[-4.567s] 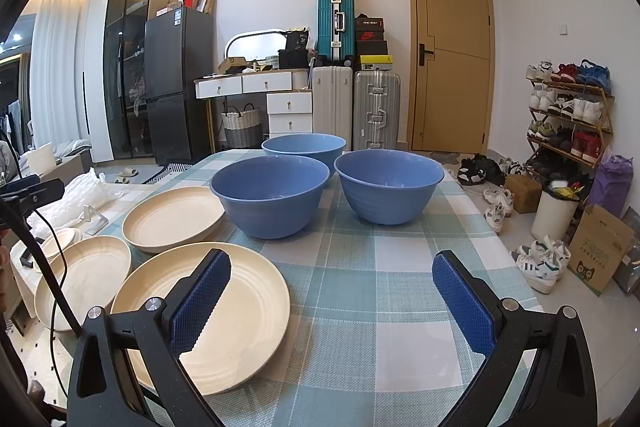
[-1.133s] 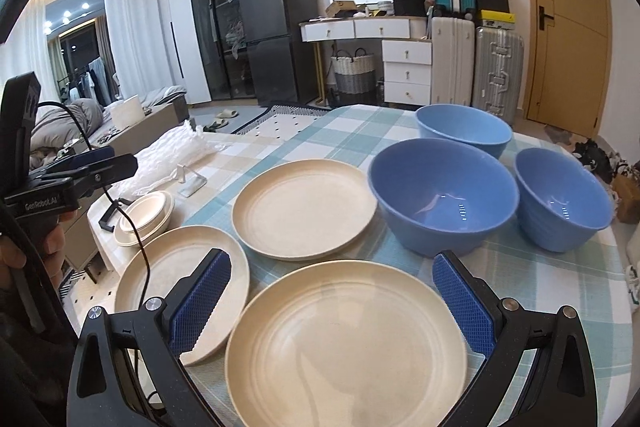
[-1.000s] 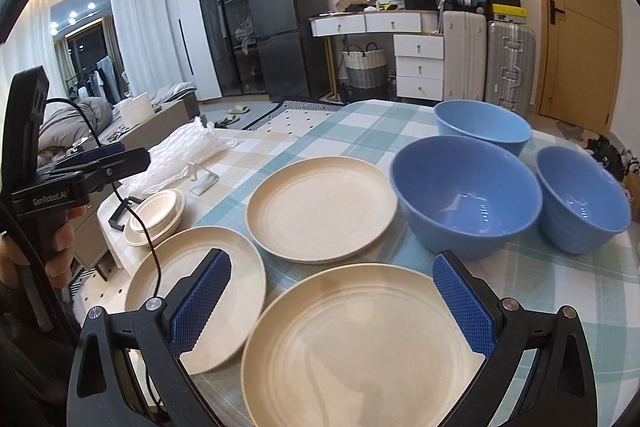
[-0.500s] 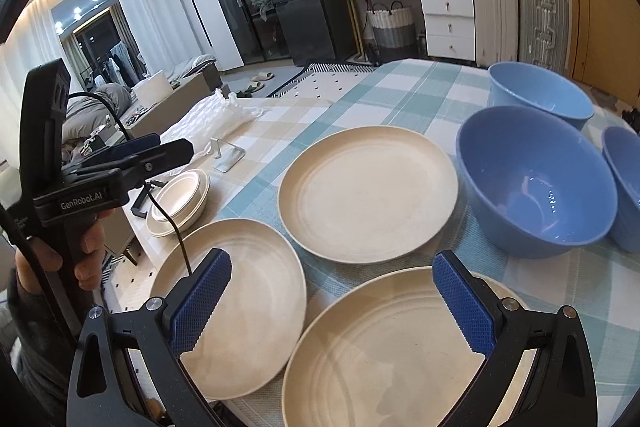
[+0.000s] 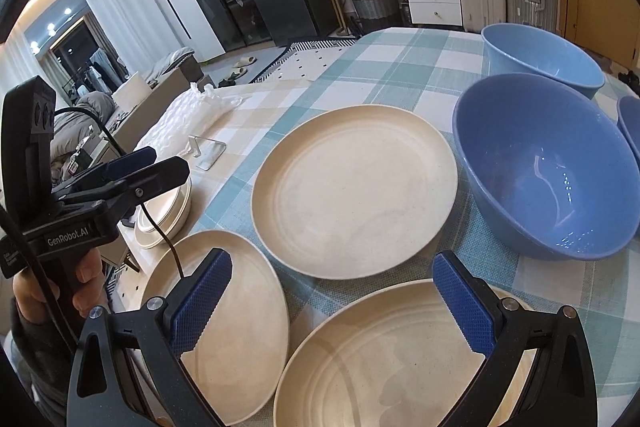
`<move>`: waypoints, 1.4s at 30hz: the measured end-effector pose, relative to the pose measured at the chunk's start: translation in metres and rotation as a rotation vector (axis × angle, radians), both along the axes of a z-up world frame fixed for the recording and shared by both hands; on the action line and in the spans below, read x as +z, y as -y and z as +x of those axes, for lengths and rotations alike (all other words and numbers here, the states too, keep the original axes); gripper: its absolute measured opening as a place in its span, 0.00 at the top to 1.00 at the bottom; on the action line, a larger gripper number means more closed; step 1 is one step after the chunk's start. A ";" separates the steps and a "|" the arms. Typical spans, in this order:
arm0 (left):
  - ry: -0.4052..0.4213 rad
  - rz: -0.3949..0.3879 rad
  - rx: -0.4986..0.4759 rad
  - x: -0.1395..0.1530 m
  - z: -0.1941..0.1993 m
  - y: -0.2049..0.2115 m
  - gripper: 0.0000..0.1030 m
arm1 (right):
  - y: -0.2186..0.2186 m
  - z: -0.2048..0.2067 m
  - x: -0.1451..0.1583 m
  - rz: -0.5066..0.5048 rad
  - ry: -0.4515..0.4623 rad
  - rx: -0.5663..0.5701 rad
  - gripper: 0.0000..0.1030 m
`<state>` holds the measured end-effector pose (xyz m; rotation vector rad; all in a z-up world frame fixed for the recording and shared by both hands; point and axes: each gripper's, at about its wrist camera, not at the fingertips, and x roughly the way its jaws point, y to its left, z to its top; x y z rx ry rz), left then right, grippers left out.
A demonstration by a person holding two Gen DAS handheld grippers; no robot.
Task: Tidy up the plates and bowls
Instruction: 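Move the left tool toward a cream plate rim while the right tool approaches another plate, then close the left tool on a cream plate rim while the right tool grips another plate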
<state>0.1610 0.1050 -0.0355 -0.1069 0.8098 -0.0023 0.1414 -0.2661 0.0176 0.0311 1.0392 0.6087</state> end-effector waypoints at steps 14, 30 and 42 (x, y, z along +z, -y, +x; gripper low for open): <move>-0.088 -0.015 -0.016 -0.023 0.043 0.010 0.11 | 0.009 0.028 -0.021 -0.009 -0.100 -0.060 0.08; -0.144 -0.006 -0.026 -0.051 0.075 0.012 0.14 | 0.012 0.046 -0.041 -0.025 -0.158 -0.101 0.14; -0.189 -0.012 -0.029 -0.077 0.095 0.014 0.30 | 0.019 0.059 -0.053 -0.049 -0.182 -0.131 0.29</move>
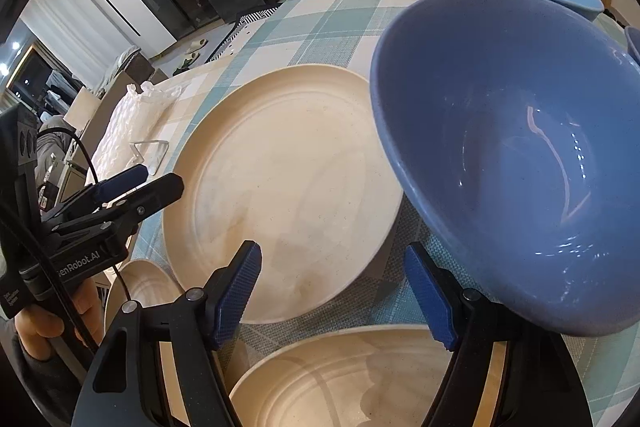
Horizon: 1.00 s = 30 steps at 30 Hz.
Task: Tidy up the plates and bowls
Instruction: 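Close the left tool on a cream plate rim while the right tool grips another plate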
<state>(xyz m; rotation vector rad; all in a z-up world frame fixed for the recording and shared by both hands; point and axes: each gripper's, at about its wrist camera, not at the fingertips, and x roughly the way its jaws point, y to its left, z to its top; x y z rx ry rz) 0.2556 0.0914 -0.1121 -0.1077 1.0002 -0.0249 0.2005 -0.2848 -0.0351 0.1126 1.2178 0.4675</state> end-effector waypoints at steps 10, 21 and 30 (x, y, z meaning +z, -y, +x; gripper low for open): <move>-0.042 -0.015 0.001 -0.013 0.004 -0.002 0.50 | -0.001 0.004 -0.005 -0.021 -0.010 -0.010 0.49; -0.076 -0.029 0.010 -0.021 0.005 -0.003 0.80 | -0.005 0.007 -0.006 -0.032 -0.002 -0.001 0.64; -0.078 -0.028 0.038 -0.027 0.004 -0.005 0.87 | -0.006 0.008 -0.008 -0.052 0.019 -0.014 0.80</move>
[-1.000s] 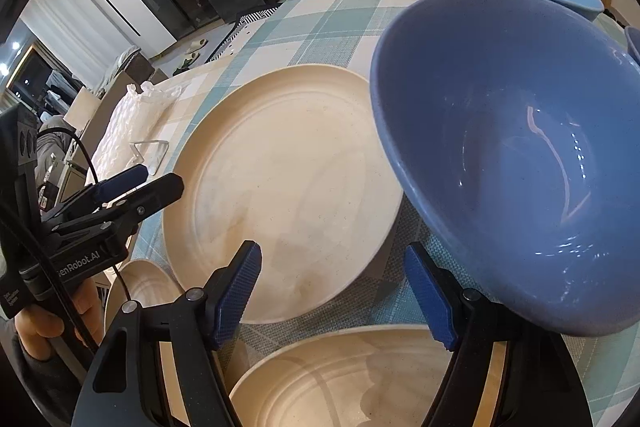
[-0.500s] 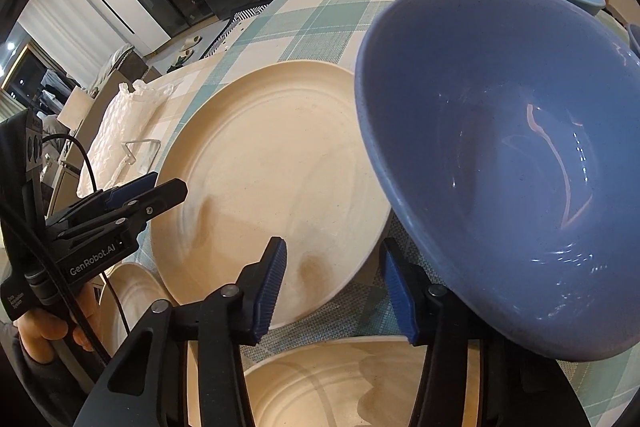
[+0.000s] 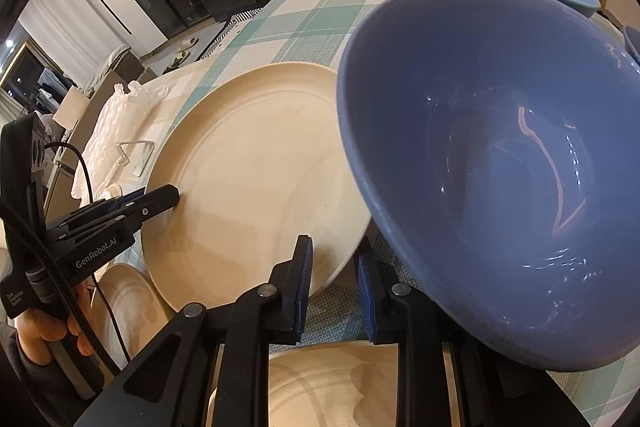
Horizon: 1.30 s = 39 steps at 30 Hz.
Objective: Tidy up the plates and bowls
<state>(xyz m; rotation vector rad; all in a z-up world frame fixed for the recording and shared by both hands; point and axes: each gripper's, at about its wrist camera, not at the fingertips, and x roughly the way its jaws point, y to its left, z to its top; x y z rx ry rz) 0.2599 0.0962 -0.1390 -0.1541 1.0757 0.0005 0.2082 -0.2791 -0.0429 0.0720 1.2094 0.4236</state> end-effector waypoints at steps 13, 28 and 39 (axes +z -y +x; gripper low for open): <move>0.067 -0.013 0.025 0.022 -0.015 -0.012 0.90 | -0.010 -0.004 0.011 0.006 0.050 0.008 0.81; 0.166 0.011 0.039 0.065 -0.050 -0.010 0.90 | -0.002 -0.027 0.049 0.048 0.124 0.024 0.81; 0.233 0.021 0.041 0.092 -0.092 0.014 0.90 | 0.021 -0.045 0.074 0.071 0.145 0.023 0.81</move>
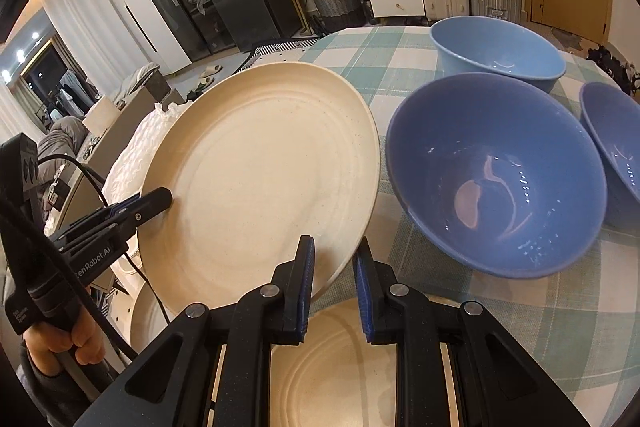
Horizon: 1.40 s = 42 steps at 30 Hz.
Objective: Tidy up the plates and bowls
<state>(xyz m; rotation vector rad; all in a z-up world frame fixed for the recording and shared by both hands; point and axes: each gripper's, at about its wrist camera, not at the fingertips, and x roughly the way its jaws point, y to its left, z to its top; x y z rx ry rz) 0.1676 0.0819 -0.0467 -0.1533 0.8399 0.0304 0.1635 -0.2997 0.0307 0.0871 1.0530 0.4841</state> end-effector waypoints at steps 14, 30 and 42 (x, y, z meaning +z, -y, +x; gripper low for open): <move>0.032 0.012 0.000 0.004 -0.060 0.041 0.89 | 0.025 -0.048 0.016 -0.018 0.038 0.007 0.81; 0.013 0.001 -0.071 -0.006 -0.096 0.094 0.88 | 0.076 -0.096 0.018 -0.009 0.040 -0.029 0.81; -0.016 0.008 -0.131 -0.018 -0.109 0.125 0.88 | 0.105 -0.127 0.017 -0.025 0.036 -0.061 0.81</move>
